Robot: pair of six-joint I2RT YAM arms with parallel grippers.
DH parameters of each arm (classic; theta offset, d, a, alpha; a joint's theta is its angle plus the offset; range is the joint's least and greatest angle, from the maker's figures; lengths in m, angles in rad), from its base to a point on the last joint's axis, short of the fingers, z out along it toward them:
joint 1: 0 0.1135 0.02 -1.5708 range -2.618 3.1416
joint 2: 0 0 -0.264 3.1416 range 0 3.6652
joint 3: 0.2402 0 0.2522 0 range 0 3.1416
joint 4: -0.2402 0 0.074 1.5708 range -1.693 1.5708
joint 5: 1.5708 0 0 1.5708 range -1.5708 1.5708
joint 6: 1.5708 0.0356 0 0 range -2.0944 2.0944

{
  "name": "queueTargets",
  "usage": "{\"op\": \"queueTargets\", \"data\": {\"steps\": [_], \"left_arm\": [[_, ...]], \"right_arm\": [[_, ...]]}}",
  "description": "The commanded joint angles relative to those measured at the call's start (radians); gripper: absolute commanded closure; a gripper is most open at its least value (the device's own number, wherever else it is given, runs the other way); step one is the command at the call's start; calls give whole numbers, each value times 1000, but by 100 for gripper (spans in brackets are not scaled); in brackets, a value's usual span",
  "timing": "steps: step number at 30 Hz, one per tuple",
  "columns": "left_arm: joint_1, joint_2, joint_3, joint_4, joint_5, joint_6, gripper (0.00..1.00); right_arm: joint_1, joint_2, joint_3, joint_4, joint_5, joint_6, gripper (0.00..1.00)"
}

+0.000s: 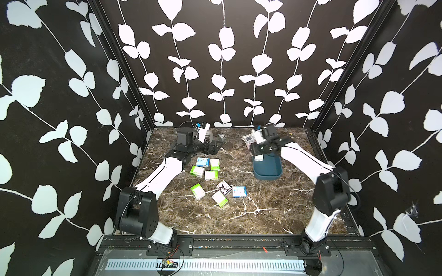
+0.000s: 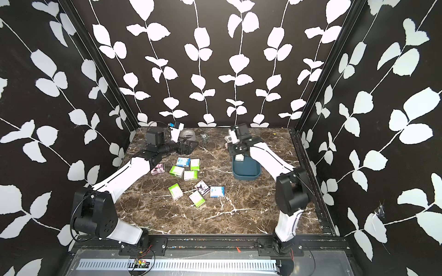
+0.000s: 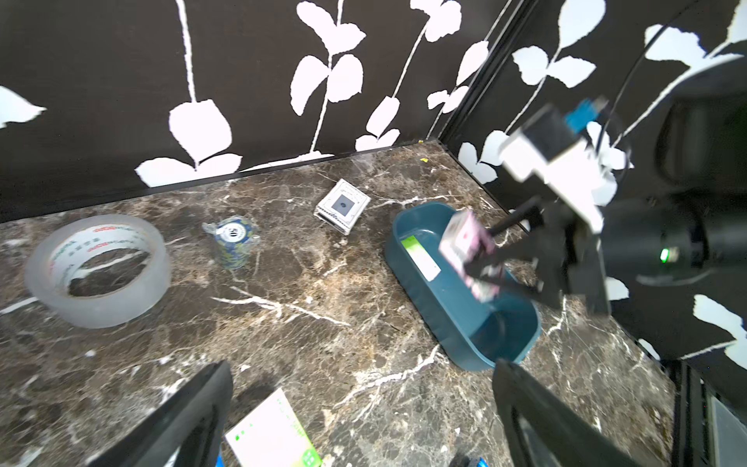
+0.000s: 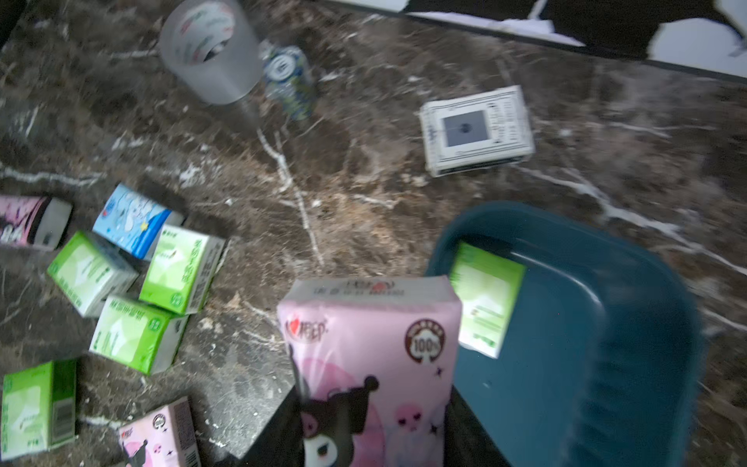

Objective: Put the pocket tissues into the storage box
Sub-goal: Pick up the pocket tissues from the center of the board, then place the pocket tissues in the storage box.

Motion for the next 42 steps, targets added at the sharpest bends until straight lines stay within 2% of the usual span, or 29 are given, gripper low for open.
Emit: {"op": "queueTargets", "data": {"steps": [1,10,18,31,37,42], "left_arm": [[-21,8,33,30,23,14,1],[-34,6,28,22,19,18,1],[-34,-4,18,14,9,26,1],[-33,-9,18,-5,2,45,1],[-34,-7,18,-8,0,48,1],[-34,-5,20,-11,-1,48,1]], "right_arm": [[-66,-6,-71,17,71,100,53],[-157,123,-32,-25,86,119,53],[-168,240,45,-35,76,128,52],[-171,342,127,-31,93,138,51],[-170,366,162,-34,80,145,49],[-171,370,180,-51,73,144,40]]}}
